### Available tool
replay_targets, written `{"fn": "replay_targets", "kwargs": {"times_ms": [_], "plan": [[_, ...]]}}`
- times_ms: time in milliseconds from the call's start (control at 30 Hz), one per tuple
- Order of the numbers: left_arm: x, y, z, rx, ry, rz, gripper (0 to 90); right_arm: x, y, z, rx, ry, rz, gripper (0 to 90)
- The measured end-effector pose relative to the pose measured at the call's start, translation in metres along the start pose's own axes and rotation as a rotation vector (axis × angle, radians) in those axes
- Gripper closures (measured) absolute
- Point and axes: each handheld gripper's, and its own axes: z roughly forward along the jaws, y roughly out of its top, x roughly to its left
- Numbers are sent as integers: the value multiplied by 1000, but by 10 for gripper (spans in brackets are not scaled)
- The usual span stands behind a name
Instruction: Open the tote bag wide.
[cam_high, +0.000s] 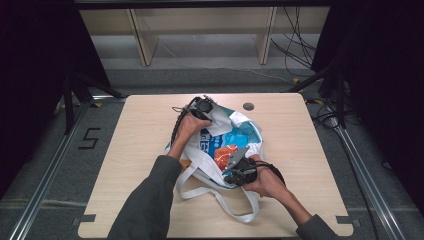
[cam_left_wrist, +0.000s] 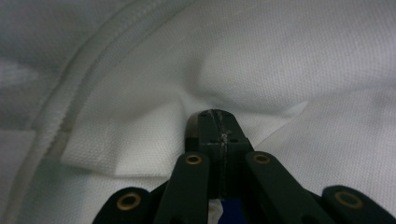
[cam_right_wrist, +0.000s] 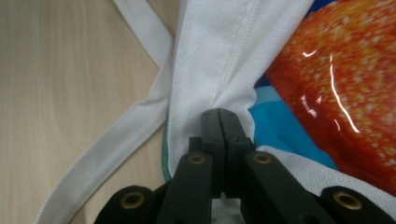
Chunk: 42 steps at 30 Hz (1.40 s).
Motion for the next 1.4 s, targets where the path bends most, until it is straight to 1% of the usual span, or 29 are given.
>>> {"fn": "replay_targets", "kwargs": {"times_ms": [133, 167, 200, 233, 267, 300, 367, 433, 467, 500, 533, 567, 600, 633, 733, 767, 900, 933, 967, 1000, 1067, 1100, 1133, 1200, 1267, 1300, 1333, 1367, 1400], "plan": [[0, -13, -22, -63, -56, 4, 862, -10, 4, -33, -158, -52, 45, 900], [-2, -20, -34, -63, -88, 29, 857, -19, 6, -52, -234, -125, 83, 900], [-2, -20, -34, -63, -88, 29, 852, -19, 6, -52, -234, -125, 83, 900], [-3, -23, -40, -48, -106, 47, 852, -25, 7, -58, -253, -161, 88, 900], [-4, -27, -43, -38, -102, 62, 836, -34, 8, -66, -239, -230, 108, 900], [-3, -31, -48, -15, -78, 82, 836, -34, 8, -66, -239, -230, 108, 900], [6, -47, -54, 41, -8, 123, 838, -48, 1, -61, -162, -289, 152, 900], [15, -55, -55, 66, 6, 129, 847, -51, -3, -57, -137, -301, 165, 900], [25, -65, -53, 63, -10, 87, 891, -54, -17, -50, -109, -313, 181, 900], [36, -75, -50, 57, -16, 40, 891, -54, -17, -50, -109, -313, 181, 900], [45, -84, -47, 39, -5, -1, 893, -53, -25, -46, -67, -340, 193, 900], [52, -91, -46, -9, -43, -65, 894, -55, -34, -40, -38, -337, 202, 900], [54, -94, -45, -34, -57, -77, 895, -56, -47, -32, -71, -306, 251, 900], [54, -94, -45, -34, -57, -77, 895, -56, -47, -32, -71, -306, 251, 900], [46, -87, -48, 4, -14, -21, 892, -57, -42, -34, -39, -319, 227, 900], [46, -87, -48, 4, -14, -21, 876, -56, -39, -37, -46, -316, 248, 900], [38, -81, -63, -71, -96, -48, 849, -52, -31, -57, -103, -355, 220, 900], [29, -76, -69, -129, -144, -44, 847, -49, -24, -70, -155, -351, 195, 900], [22, -74, -70, -140, -159, -27, 843, -48, -20, -72, -188, -343, 189, 900], [22, -74, -70, -140, -159, -27, 833, -48, -20, -72, -188, -343, 189, 900], [-3, -70, -68, -125, -201, 43, 830, -52, -7, -70, -268, -322, 161, 900], [-3, -70, -68, -125, -201, 43, 836, -52, -7, -70, -268, -322, 161, 900], [-14, -72, -67, -67, -217, 98, 833, -60, 7, -65, -293, -312, 157, 900], [-18, -74, -66, -57, -230, 102, 832, -67, 15, -62, -295, -311, 140, 900], [-20, -82, -65, -8, -232, 133, 838, -87, 40, -50, -277, -301, 137, 900], [-20, -82, -65, -8, -232, 133, 839, -87, 40, -50, -277, -301, 137, 900], [-20, -84, -64, -8, -234, 128, 840, -101, 53, -38, -251, -274, 137, 900], [-20, -87, -64, -6, -237, 128, 840, -101, 53, -38, -251, -274, 137, 900], [-20, -89, -64, 0, -244, 128, 850, -113, 61, -24, -168, -298, 135, 900]]}}
